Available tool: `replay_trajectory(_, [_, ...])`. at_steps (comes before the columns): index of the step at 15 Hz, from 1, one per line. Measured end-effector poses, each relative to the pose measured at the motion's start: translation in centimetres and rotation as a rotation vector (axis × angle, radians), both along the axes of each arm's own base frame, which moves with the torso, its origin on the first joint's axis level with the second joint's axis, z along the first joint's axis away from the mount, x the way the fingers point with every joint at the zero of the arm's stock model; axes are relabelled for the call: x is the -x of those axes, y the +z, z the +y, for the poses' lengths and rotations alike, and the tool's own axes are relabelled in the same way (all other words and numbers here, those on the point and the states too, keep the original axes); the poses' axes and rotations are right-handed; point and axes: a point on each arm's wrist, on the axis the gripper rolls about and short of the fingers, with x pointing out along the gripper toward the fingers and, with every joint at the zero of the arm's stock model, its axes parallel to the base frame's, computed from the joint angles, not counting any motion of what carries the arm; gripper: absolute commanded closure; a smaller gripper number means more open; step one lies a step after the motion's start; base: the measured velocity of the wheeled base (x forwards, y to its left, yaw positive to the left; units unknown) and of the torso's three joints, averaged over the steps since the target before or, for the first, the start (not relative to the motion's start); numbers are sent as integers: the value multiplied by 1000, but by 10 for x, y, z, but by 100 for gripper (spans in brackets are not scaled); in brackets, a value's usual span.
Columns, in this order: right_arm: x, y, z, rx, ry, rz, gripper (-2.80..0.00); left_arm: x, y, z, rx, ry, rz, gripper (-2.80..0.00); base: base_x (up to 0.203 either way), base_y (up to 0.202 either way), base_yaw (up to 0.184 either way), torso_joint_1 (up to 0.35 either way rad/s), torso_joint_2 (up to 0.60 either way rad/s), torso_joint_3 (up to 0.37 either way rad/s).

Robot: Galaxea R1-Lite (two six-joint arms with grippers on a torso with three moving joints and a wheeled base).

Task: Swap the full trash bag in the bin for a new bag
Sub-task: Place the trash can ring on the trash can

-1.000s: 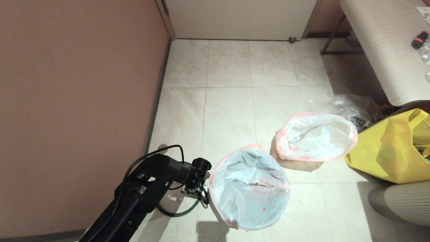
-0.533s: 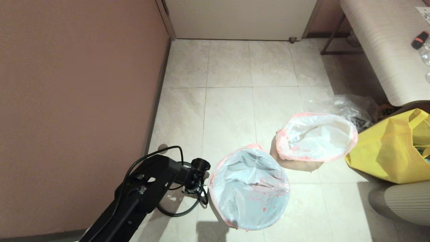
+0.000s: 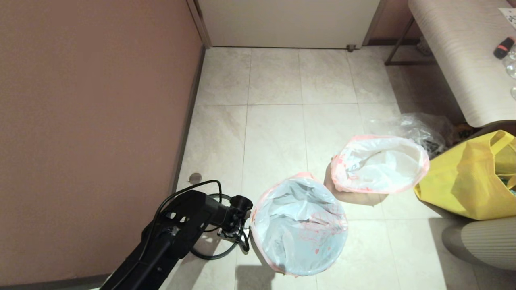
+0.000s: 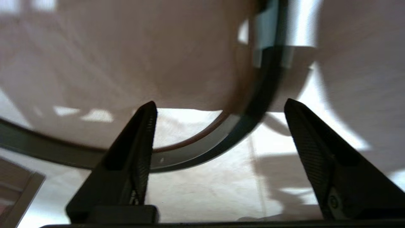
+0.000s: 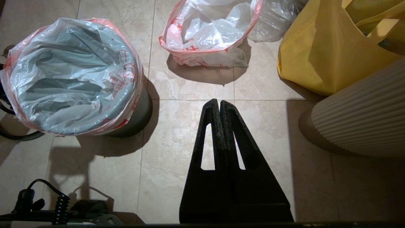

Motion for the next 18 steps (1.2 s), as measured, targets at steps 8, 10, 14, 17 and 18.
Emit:
replay_trajectory(8, [0,0,0,0,0,0,0,10,-29,7,-80,-29,59,0,0,0,0,0,0,0])
replay_trajectory(10, [0,0,0,0,1,0,0,10,-31,7,-89,-39,64,0,0,0,0,0,0,0])
replay_trajectory(14, [0,0,0,0,0,1,0,10,-33,8,-91,-37,66,0,0,0,0,0,0,0])
replay_trajectory(17, [0,0,0,0,0,1,0,8,-28,7,-105,-23,34,0,0,0,0,0,0,0])
replay_trajectory(18, [0,0,0,0,0,1,0,5,-21,6,-99,-10,16,0,0,0,0,0,0,0])
